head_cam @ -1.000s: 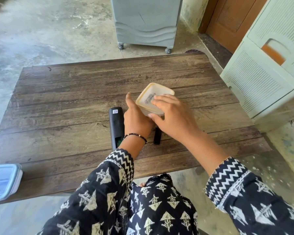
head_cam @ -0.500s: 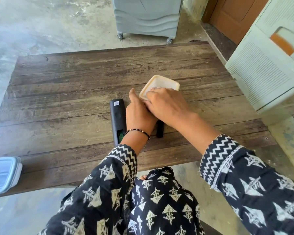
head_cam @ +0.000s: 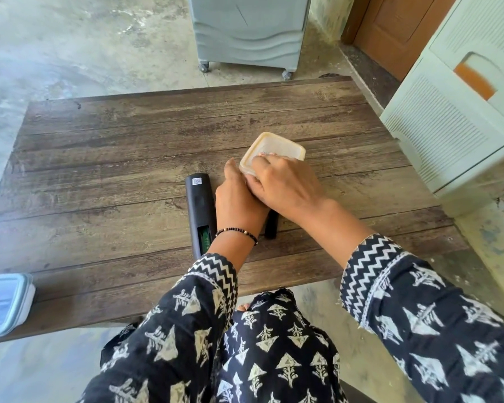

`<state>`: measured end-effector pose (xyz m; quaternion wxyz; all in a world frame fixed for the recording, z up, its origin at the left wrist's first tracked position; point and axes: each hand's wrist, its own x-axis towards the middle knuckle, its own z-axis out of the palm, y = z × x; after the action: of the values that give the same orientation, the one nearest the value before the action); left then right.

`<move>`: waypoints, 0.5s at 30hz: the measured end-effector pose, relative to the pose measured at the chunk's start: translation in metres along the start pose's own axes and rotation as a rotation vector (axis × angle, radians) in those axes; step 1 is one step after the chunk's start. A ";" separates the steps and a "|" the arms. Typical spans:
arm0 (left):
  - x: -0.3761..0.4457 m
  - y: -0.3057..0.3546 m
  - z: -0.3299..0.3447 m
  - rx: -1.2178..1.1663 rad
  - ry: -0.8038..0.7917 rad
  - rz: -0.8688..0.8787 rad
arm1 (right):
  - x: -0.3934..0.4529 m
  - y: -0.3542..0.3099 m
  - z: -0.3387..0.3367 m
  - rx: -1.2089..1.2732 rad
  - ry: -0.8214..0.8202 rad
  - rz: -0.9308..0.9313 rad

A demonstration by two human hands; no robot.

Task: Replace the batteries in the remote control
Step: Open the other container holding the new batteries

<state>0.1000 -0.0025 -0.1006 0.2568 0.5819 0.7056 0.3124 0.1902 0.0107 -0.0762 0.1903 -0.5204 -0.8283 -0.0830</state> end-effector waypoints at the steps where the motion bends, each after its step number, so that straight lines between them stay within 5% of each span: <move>1: 0.000 0.001 0.001 -0.012 0.008 -0.005 | -0.001 0.000 0.001 -0.017 0.027 0.000; 10: -0.003 -0.007 0.003 -0.107 -0.057 0.024 | 0.019 0.022 -0.021 0.188 0.151 0.130; 15: 0.010 -0.015 0.004 -0.036 -0.156 0.057 | -0.011 0.057 -0.034 0.345 0.308 0.424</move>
<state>0.0909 0.0062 -0.1144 0.3121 0.6197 0.6608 0.2860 0.2530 0.0157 -0.0526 0.4121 -0.6230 -0.6645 0.0226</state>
